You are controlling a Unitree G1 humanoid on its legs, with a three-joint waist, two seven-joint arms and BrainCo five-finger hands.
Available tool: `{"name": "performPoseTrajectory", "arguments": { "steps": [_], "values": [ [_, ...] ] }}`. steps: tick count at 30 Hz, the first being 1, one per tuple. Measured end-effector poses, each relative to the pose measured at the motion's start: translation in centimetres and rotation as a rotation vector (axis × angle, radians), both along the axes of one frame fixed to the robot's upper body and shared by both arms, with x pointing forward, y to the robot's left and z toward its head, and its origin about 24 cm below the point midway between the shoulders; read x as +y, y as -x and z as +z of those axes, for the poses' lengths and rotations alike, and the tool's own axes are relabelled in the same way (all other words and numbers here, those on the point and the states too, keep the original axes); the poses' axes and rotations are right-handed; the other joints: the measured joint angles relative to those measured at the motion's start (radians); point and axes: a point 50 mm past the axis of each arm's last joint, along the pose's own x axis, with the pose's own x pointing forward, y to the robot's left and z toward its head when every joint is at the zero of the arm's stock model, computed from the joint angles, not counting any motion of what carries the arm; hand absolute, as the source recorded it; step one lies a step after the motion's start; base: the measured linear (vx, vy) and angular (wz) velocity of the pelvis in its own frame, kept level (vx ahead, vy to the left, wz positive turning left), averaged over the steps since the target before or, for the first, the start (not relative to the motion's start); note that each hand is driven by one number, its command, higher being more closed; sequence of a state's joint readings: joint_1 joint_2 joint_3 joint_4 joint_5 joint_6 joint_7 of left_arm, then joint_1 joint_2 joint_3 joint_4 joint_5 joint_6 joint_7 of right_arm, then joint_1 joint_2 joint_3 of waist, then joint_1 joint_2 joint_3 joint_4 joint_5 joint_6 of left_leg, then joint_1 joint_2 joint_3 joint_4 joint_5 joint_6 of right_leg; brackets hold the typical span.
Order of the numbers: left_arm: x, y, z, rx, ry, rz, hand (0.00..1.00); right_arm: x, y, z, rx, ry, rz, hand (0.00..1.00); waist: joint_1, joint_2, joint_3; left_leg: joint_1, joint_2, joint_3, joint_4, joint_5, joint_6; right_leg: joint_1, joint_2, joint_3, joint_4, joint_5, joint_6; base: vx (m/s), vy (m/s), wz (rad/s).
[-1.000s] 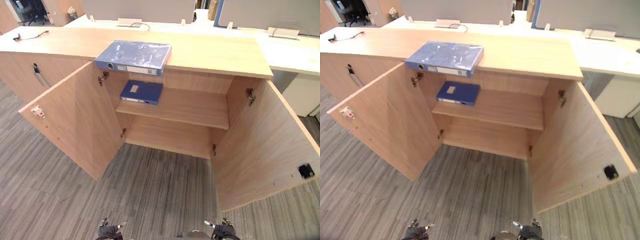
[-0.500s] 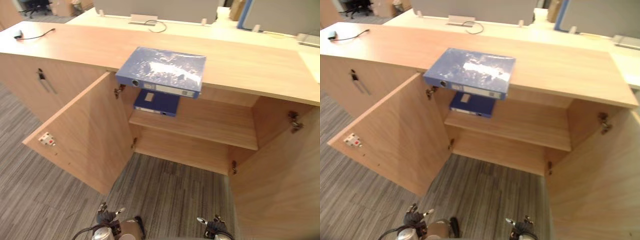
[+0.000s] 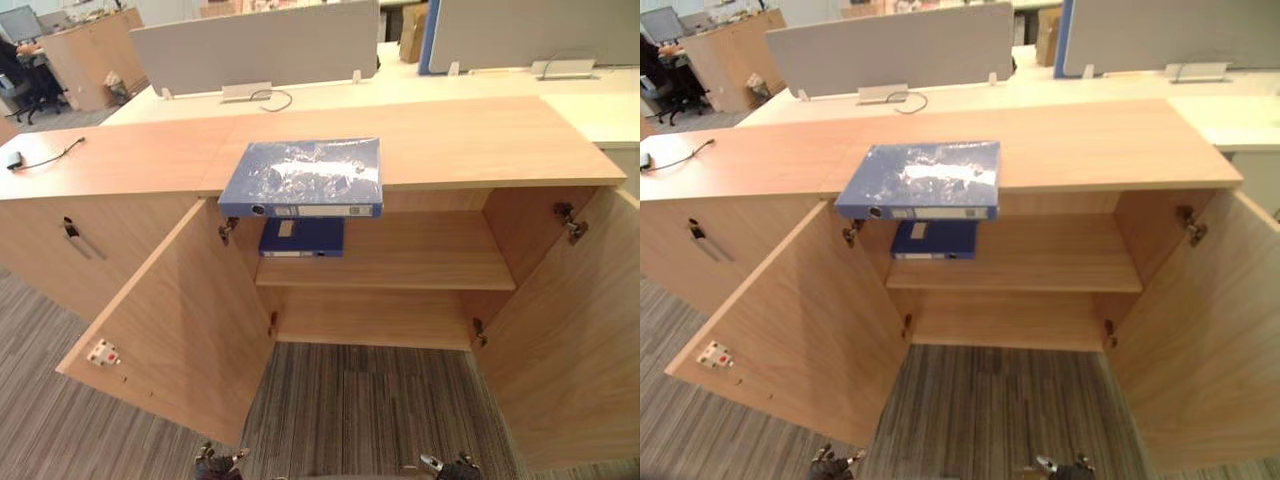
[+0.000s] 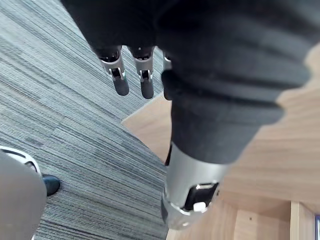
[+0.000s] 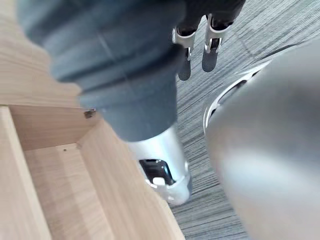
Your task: Walk over to the cabinet, pick up the folder, carry it to the office cabinet, place the folder inside the office cabinet, then close the office cabinet door
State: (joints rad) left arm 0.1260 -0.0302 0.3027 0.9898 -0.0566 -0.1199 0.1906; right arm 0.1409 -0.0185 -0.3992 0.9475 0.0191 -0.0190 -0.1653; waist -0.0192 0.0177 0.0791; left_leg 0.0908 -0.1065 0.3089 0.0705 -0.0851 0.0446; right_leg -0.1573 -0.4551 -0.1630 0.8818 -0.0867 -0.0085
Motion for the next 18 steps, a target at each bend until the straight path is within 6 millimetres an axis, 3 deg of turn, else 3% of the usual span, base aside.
{"name": "performPoseTrajectory", "arguments": {
  "steps": [1, 2, 4, 5, 6, 7, 8, 10, 13, 18],
  "values": [
    [-0.1, -0.1, 0.0, 0.0, -0.004, -0.018, 0.0, 0.0, -0.2, 0.1, -0.007, 0.002, 0.007, 0.0, -0.001, 0.0, 0.0, 0.006, 0.002, -0.001, -0.005, -0.003, -0.001, -0.026, 0.007, -0.005, 0.024, -0.005, 0.003, 0.19, 0.036, -0.04],
    [-0.2, -0.3, 0.1, 0.0, -0.011, -0.049, 0.0, 0.1, -0.4, 0.1, -0.019, 0.004, 0.01, 0.0, -0.004, -0.001, 0.005, 0.022, 0.012, 0.0, -0.01, 0.001, 0.004, -0.049, 0.024, -0.032, 0.03, -0.05, 0.031, 0.24, -0.075, 0.03],
    [-0.3, -0.5, 0.1, -0.002, -0.022, -0.09, 0.0, 0.3, -0.8, 0.2, -0.03, 0.001, 0.013, 0.0, -0.01, 0.004, 0.015, 0.048, 0.037, -0.004, -0.011, 0.001, 0.006, -0.051, 0.068, -0.097, -0.03, -0.116, 0.053, 0.25, -0.164, 0.05],
    [-0.3, -0.8, 0.2, -0.01, -0.026, -0.104, 0.0, 0.6, -1.2, 0.2, -0.04, -0.004, 0.014, 0.0, -0.012, 0.003, 0.029, 0.064, 0.063, -0.006, -0.011, -0.003, 0.002, -0.051, 0.116, -0.132, -0.099, -0.143, 0.065, 0.16, -0.171, 0.04],
    [-0.2, -0.7, 0.2, -0.004, -0.032, -0.111, 0.0, 0.9, -1.3, 0.2, -0.042, -0.011, 0.018, 0.0, -0.015, 0.001, 0.033, 0.067, 0.082, -0.01, -0.006, -0.007, -0.008, -0.043, 0.165, -0.142, -0.189, -0.143, 0.067, 0.18, -0.237, 0.2],
    [0.4, -0.5, 0.3, 0.002, -0.059, -0.131, 0.0, 1.7, -1.1, -0.1, -0.03, -0.03, 0.03, 0.0, -0.017, -0.032, 0.033, 0.071, 0.08, -0.03, 0.005, -0.019, -0.028, -0.01, 0.193, -0.157, -0.361, -0.065, 0.019, 0.13, -0.2, 0.25],
    [0.7, -0.6, 0.3, -0.003, -0.063, -0.132, 0.0, 1.9, -0.8, -0.2, -0.023, -0.039, 0.028, 0.0, -0.018, -0.047, 0.034, 0.081, 0.077, -0.038, 0.003, -0.026, -0.039, 0.008, 0.19, -0.178, -0.39, -0.105, 0.03, 0.18, -0.265, 0.14],
    [-0.4, -0.2, 0.1, 0.005, -0.022, -0.088, 0.0, 1.4, -0.9, -0.2, -0.013, -0.027, 0.04, 0.0, 0.001, -0.008, 0.02, 0.082, 0.138, -0.031, 0.004, -0.039, -0.063, 0.05, 0.265, -0.192, -0.465, -0.101, 0.024, 0.22, -0.296, -0.14],
    [-0.3, 0.0, 0.0, 0.003, -0.019, -0.066, 0.0, 1.8, -1.3, -0.2, -0.013, -0.027, 0.074, 0.0, 0.005, -0.003, 0.015, 0.073, 0.183, -0.026, 0.009, -0.051, -0.082, 0.063, 0.323, -0.205, -0.521, -0.101, 0.011, 0.12, -0.186, -0.09],
    [-0.2, -0.1, 0.0, 0.0, -0.014, -0.057, 0.0, 2.0, -1.2, -0.2, -0.009, -0.032, 0.071, 0.0, 0.006, -0.003, 0.011, 0.065, 0.219, -0.034, 0.031, -0.062, -0.101, 0.115, 0.36, -0.237, -0.596, -0.094, 0.002, 0.11, -0.075, 0.1]
  ]
}}
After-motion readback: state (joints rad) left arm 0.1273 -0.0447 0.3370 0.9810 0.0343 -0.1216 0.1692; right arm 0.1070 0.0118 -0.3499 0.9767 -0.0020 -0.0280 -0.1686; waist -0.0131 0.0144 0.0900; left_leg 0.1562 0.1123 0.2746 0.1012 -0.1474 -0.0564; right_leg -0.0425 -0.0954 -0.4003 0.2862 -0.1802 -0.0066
